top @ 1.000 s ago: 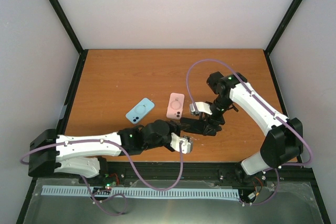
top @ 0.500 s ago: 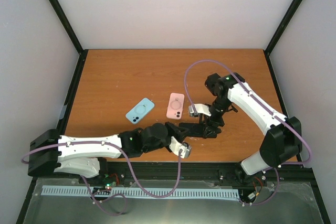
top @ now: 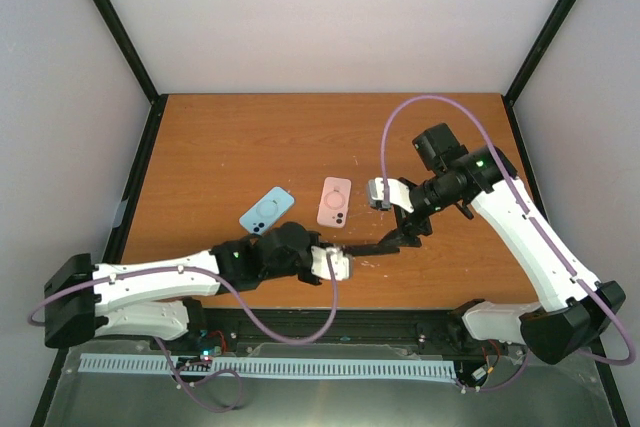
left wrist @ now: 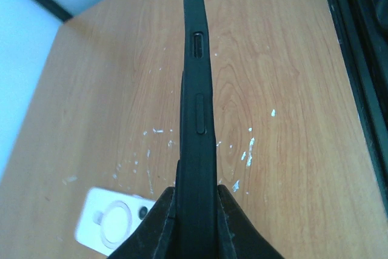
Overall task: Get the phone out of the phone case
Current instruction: Pick up the phone at the center of the board.
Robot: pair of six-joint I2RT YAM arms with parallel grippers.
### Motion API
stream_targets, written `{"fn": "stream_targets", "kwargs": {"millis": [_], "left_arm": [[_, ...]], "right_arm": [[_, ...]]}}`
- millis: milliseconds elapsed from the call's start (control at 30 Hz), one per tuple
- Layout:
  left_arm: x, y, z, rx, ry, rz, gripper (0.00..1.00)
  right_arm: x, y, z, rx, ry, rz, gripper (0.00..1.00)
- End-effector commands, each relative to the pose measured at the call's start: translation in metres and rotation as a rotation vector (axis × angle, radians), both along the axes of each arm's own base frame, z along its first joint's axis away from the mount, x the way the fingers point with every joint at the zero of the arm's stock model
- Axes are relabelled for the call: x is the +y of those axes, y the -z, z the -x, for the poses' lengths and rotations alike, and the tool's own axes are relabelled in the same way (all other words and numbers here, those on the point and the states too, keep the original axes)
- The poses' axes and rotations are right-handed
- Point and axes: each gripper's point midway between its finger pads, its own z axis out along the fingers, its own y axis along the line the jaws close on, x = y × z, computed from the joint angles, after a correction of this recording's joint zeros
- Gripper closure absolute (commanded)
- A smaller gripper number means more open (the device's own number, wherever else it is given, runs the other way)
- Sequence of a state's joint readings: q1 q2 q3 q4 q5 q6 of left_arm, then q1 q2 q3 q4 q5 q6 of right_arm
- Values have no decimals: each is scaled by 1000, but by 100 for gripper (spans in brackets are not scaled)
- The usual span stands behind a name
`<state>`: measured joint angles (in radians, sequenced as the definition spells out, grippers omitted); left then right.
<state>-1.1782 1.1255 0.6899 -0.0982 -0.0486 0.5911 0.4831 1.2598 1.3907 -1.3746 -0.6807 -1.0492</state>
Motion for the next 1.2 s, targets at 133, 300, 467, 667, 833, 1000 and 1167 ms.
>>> {"fn": "stream_targets", "kwargs": {"millis": [133,300,467,667,833,1000,1167], "left_arm": [[-20,-55,-2,431,-59,272,100],[-25,-66,-3,430,-38,350,100],[-20,-75,-13,435,-60,384,100],[-12,-83,-11,490,-28,416,100],[-7,-91,-16,474,-46,430,99],[-4,-98,-24,448,-82,455,98],[10,-117,-39,449,-127,549,92]], "right_arm": [[-1,13,4,-8,8,5,34],[0,21,-5,-19,14,51,49],[0,26,-7,-14,6,82,53],[-7,37,0,-21,-30,119,58],[-8,42,-3,1,-34,151,73],[1,39,-6,23,-21,108,87],[7,38,-11,91,4,73,94]]}}
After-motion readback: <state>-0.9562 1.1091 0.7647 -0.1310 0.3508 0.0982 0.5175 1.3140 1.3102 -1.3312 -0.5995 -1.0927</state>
